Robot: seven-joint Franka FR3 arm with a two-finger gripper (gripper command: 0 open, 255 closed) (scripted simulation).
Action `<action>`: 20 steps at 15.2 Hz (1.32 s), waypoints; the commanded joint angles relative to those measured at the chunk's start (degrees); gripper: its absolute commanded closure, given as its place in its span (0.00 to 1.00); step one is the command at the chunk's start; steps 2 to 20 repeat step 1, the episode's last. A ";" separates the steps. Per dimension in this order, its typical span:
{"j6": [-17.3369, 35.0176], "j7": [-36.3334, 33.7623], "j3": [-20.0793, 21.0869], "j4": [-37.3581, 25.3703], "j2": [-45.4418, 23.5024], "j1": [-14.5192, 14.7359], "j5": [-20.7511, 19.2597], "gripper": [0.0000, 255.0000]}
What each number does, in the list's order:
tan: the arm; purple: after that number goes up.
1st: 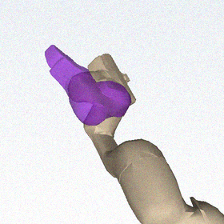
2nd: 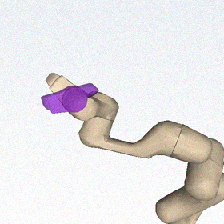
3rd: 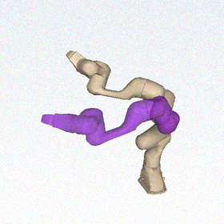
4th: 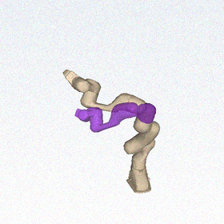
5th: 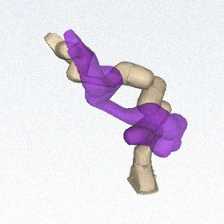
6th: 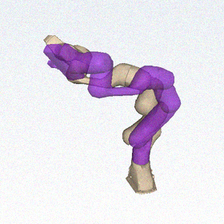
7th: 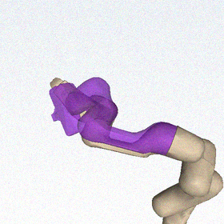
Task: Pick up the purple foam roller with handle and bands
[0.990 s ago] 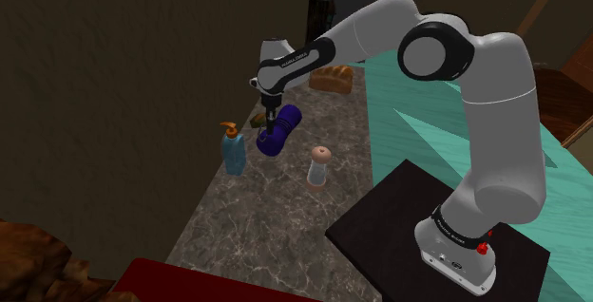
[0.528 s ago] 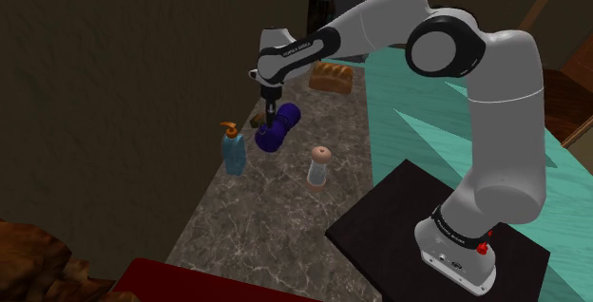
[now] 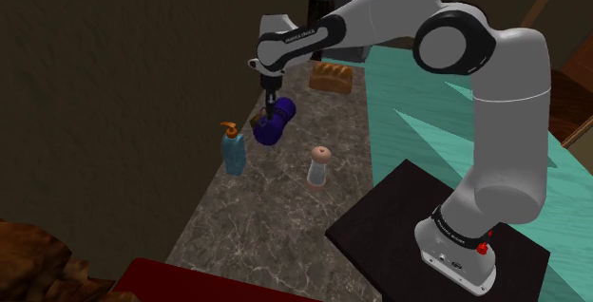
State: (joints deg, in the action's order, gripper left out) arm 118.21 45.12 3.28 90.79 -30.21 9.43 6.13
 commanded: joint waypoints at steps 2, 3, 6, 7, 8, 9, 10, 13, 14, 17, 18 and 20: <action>-0.43 -0.08 0.01 -0.19 0.41 0.02 -0.02 1.00; -0.43 -0.08 0.01 -0.19 0.41 0.02 -0.02 1.00; -0.43 -0.08 0.01 -0.19 0.41 0.02 -0.02 1.00; -0.43 -0.08 0.01 -0.19 0.41 0.02 -0.02 1.00; -0.43 -0.08 0.01 -0.19 0.41 0.02 -0.02 1.00; -0.43 -0.08 0.01 -0.19 0.41 0.02 -0.02 1.00; -0.43 -0.08 0.01 -0.19 0.41 0.02 -0.02 1.00; -0.43 -0.08 0.01 -0.19 0.41 0.02 -0.02 1.00; -0.43 -0.08 0.01 -0.19 0.41 0.02 -0.02 1.00; -0.43 -0.08 0.01 -0.19 0.41 0.02 -0.02 1.00; -0.43 -0.08 0.01 -0.19 0.41 0.02 -0.02 1.00; -0.43 -0.08 0.01 -0.19 0.41 0.02 -0.02 1.00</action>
